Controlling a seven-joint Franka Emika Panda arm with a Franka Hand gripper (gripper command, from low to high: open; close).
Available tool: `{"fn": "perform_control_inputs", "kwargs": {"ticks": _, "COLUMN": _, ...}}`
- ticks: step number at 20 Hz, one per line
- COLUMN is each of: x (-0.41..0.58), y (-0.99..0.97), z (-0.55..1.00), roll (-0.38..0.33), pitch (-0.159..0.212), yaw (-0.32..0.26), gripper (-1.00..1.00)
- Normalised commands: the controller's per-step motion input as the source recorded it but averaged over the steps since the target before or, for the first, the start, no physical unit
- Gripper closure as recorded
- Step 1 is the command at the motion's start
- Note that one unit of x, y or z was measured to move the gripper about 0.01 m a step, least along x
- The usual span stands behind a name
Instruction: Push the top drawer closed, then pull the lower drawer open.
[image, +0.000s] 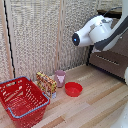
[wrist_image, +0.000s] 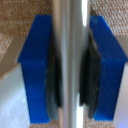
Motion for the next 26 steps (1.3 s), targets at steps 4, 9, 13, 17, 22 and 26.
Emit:
{"fn": "perform_control_inputs", "kwargs": {"ticks": 4, "x": 0.000, "y": -0.75, "z": 0.21, "roll": 0.000, "pitch": -0.006, "yaw": 0.152, "gripper": 1.00}}
{"fn": "perform_control_inputs", "kwargs": {"ticks": 9, "x": 0.000, "y": -0.73, "z": 0.19, "roll": 0.000, "pitch": -0.002, "yaw": 0.152, "gripper": 1.00}}
{"fn": "perform_control_inputs", "kwargs": {"ticks": 13, "x": 0.000, "y": -0.72, "z": 0.17, "roll": 0.000, "pitch": -0.001, "yaw": 0.144, "gripper": 1.00}}
{"fn": "perform_control_inputs", "kwargs": {"ticks": 17, "x": 0.000, "y": -0.63, "z": 0.12, "roll": -0.004, "pitch": -0.003, "yaw": 0.137, "gripper": 1.00}}
{"fn": "perform_control_inputs", "kwargs": {"ticks": 22, "x": -0.015, "y": -0.36, "z": 0.08, "roll": -0.011, "pitch": -0.031, "yaw": 0.096, "gripper": -1.00}}
{"fn": "perform_control_inputs", "kwargs": {"ticks": 26, "x": -0.096, "y": 0.04, "z": 0.15, "roll": -0.002, "pitch": -0.047, "yaw": 0.046, "gripper": -1.00}}
